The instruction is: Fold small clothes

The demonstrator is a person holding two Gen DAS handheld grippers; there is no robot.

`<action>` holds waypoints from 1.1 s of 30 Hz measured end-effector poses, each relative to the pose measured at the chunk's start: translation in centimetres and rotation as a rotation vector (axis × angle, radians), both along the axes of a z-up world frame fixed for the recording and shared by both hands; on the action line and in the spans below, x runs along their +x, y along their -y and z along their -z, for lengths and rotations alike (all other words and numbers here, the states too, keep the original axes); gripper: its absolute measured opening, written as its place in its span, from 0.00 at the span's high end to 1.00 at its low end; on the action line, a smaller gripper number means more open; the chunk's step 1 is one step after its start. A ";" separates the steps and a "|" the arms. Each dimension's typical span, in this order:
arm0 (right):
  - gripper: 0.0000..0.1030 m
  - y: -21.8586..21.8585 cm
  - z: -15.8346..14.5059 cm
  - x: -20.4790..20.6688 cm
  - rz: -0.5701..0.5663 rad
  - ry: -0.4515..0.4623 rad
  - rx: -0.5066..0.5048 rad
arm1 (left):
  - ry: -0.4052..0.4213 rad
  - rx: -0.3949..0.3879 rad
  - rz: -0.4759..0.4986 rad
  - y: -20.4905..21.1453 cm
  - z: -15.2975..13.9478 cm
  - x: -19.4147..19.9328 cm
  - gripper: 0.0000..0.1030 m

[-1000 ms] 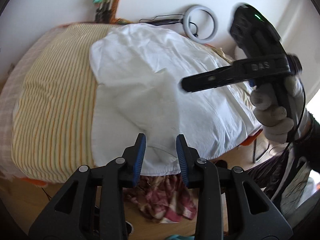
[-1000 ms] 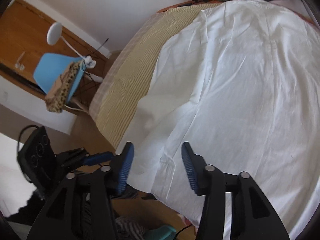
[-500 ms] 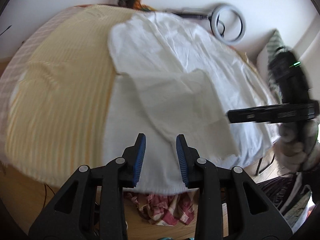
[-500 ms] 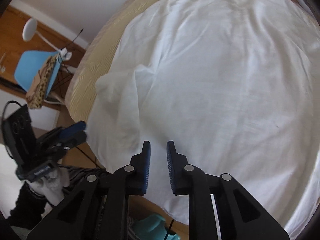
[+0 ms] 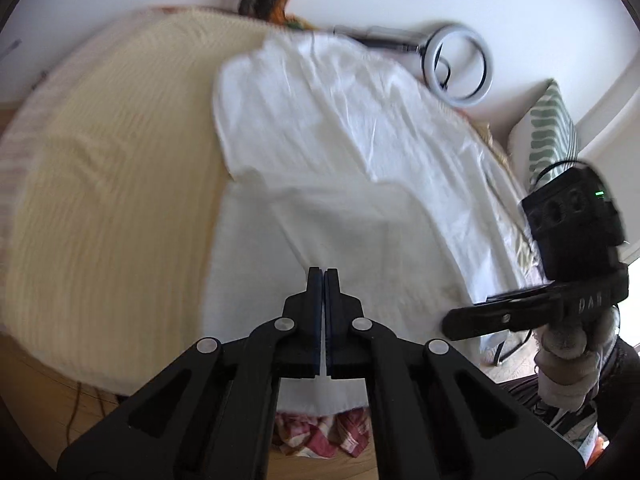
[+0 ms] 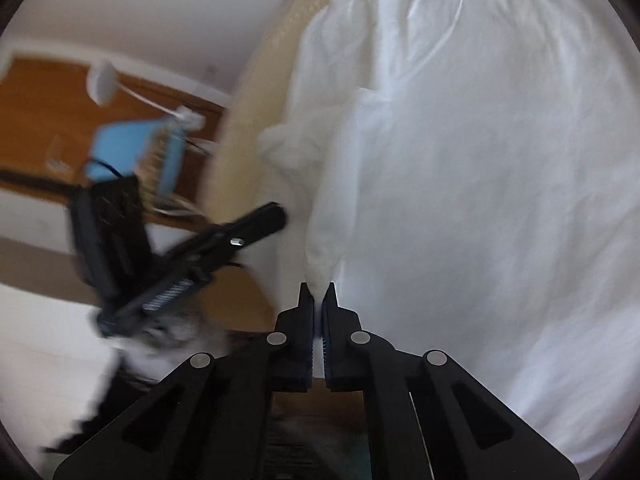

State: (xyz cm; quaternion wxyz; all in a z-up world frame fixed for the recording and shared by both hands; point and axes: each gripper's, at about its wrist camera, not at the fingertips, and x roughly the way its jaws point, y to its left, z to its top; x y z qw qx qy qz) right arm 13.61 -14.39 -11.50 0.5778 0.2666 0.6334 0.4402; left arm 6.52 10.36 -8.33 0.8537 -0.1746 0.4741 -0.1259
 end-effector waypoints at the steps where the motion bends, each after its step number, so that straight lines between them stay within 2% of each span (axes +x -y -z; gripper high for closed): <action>1: 0.97 -0.1 -0.2 0.0 0.009 -0.007 0.034 | 0.020 0.006 -0.008 -0.6 -0.9 -0.4 1.00; 2: 0.97 -0.3 -0.4 -0.1 0.006 0.004 0.045 | 0.035 0.017 -0.019 -1.0 -1.4 -0.6 1.00; 3: 0.97 -0.9 -0.4 -0.2 -0.016 0.022 0.013 | 0.050 0.052 -0.037 -1.4 -1.8 -0.9 1.00; 7: 0.90 -3.3 -0.4 -1.0 -0.128 0.188 -0.264 | 0.032 0.133 -0.066 -2.2 -0.4 -1.6 1.00; 9: 0.79 -4.3 -1.3 -1.7 -0.182 0.264 -0.349 | 0.045 0.179 -0.070 -2.2 0.1 -2.4 1.00; 11: 0.72 -4.4 -3.5 -1.7 -0.194 0.365 -0.395 | 0.049 0.176 -0.081 -2.2 0.5 -2.8 0.81; 12: 0.70 -4.5 -4.6 -1.6 -0.190 0.406 -0.402 | 0.049 0.165 -0.090 -2.3 0.8 -2.9 0.55; 13: 0.70 -4.4 -5.8 -1.2 -0.185 0.443 -0.404 | 0.054 0.157 -0.103 -2.6 1.1 -3.1 0.47; 17: 0.60 -4.9 -10.8 2.4 -0.136 0.544 -0.386 | 0.006 0.155 -0.117 -3.2 2.7 -3.0 0.47; 18: 0.60 -5.7 -11.2 2.3 -0.126 0.564 -0.384 | -0.003 0.159 -0.118 -3.2 3.0 -3.0 0.47; 20: 0.59 -6.8 -13.0 4.6 -0.116 0.604 -0.383 | -0.016 0.143 -0.108 -2.9 3.5 -3.1 0.47; 23: 0.52 -9.1 -13.8 7.5 -0.100 0.611 -0.396 | -0.019 0.165 -0.089 -2.0 4.0 -3.2 0.53; 24: 0.49 -9.2 -13.7 8.2 -0.103 0.610 -0.403 | -0.015 0.176 -0.086 -1.8 4.0 -3.3 0.56; 26: 0.49 -11.5 -13.2 10.1 -0.106 0.640 -0.452 | -0.007 0.198 -0.074 -1.3 4.1 -3.4 0.77; 28: 0.48 -14.3 -11.5 11.8 -0.108 0.629 -0.481 | -0.013 0.168 -0.065 -1.5 4.3 -3.3 0.96; 33: 0.49 -19.6 -6.6 15.5 -0.107 0.593 -0.594 | 0.004 0.072 -0.042 -2.1 3.2 -4.2 0.99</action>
